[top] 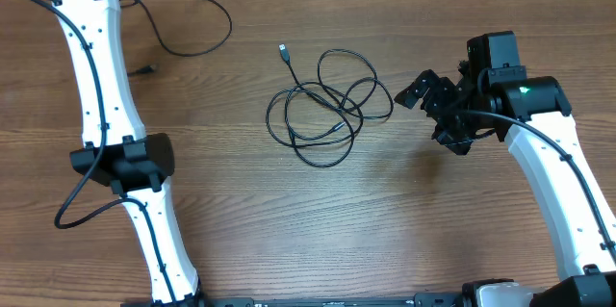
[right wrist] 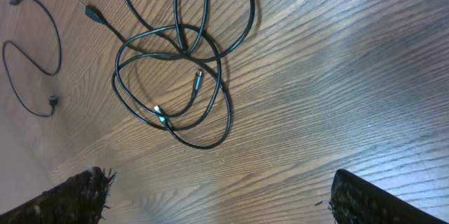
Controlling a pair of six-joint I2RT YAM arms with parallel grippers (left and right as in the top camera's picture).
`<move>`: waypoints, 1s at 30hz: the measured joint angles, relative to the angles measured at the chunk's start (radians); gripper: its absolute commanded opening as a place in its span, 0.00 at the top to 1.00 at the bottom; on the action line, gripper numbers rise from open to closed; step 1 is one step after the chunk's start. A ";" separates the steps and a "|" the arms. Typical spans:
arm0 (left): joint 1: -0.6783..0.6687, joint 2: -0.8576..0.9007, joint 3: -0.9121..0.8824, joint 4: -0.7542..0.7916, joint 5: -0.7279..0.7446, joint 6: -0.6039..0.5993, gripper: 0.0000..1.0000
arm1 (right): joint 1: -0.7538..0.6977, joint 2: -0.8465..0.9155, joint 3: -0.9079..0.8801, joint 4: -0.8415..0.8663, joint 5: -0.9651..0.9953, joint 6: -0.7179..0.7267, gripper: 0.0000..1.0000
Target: Untangle cables
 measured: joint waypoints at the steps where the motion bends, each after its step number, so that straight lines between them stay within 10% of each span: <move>1: 0.009 0.000 -0.024 0.004 -0.035 0.021 0.51 | 0.000 0.000 0.000 0.000 0.000 0.000 0.00; 30: 0.156 0.000 -0.855 0.459 -0.191 0.094 0.39 | 0.000 0.000 0.000 0.001 0.000 0.000 0.00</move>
